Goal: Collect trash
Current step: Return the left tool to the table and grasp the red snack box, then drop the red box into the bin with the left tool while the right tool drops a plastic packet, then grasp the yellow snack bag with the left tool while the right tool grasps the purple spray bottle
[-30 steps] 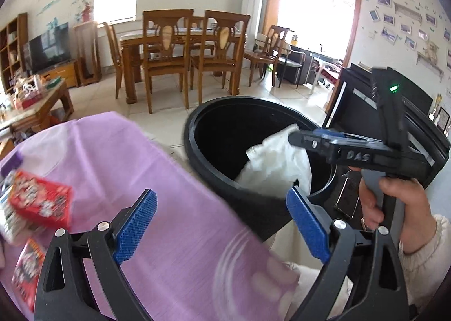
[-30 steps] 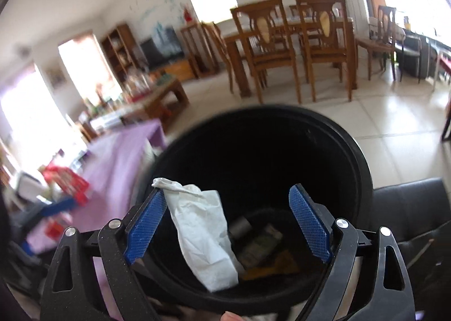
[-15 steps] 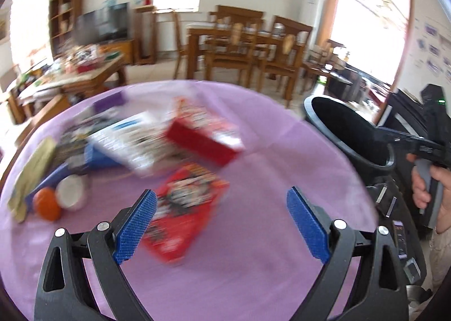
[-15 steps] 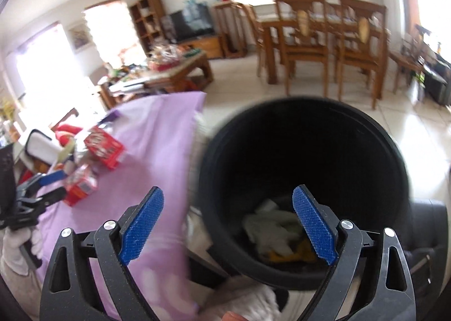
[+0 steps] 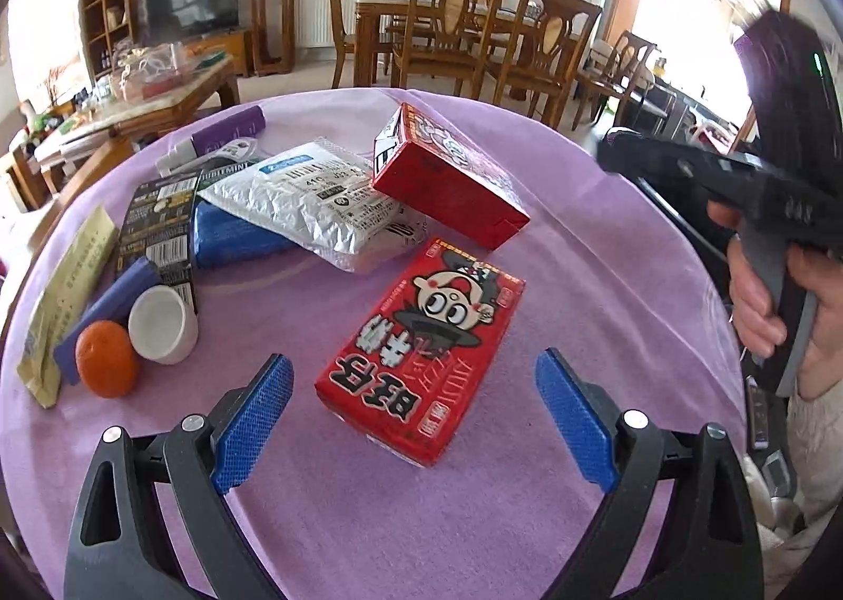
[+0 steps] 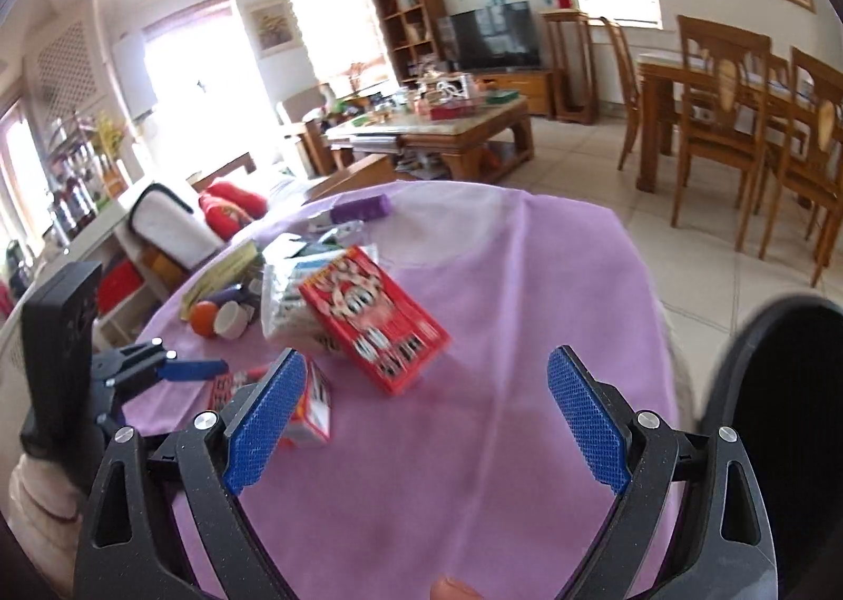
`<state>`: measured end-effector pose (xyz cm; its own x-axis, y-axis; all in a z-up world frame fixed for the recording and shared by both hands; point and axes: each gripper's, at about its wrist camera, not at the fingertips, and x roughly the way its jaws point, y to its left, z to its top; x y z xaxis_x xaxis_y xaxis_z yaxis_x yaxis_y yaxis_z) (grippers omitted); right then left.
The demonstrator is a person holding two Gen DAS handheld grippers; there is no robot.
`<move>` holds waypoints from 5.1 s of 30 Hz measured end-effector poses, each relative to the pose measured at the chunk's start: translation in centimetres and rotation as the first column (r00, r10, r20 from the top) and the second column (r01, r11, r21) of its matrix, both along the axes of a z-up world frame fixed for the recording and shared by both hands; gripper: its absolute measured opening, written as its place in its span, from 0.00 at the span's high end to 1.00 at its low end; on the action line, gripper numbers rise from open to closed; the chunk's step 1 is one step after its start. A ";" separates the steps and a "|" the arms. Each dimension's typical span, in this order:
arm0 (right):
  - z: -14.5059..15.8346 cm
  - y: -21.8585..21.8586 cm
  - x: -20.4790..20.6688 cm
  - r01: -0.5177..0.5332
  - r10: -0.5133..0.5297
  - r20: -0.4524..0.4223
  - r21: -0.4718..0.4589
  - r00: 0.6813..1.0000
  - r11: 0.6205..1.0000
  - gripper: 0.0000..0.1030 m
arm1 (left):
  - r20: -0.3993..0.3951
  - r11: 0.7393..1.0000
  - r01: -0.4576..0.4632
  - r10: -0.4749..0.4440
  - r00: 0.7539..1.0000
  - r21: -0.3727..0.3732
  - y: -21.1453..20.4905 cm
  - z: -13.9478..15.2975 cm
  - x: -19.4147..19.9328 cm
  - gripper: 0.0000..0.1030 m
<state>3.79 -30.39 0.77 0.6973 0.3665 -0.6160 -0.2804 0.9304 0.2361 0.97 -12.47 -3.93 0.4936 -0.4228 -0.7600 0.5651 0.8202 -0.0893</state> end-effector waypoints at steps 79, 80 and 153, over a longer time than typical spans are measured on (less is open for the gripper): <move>-0.8 -29.8 -16.7 0.457 -0.481 -0.001 0.314 0.877 0.832 0.86 | 0.126 0.888 0.334 -0.310 0.943 -0.315 -24.3 4.6 -3.0 0.52; -1.5 -30.4 -17.0 0.464 -0.486 -0.012 0.322 0.874 0.825 0.86 | 0.122 0.890 0.338 -0.316 0.941 -0.306 -24.9 4.3 -3.1 0.52; 1.5 16.4 16.6 -0.250 0.249 -0.041 -0.299 0.968 0.921 0.21 | 0.047 0.951 -0.251 0.247 0.968 0.179 13.5 -0.4 14.2 0.43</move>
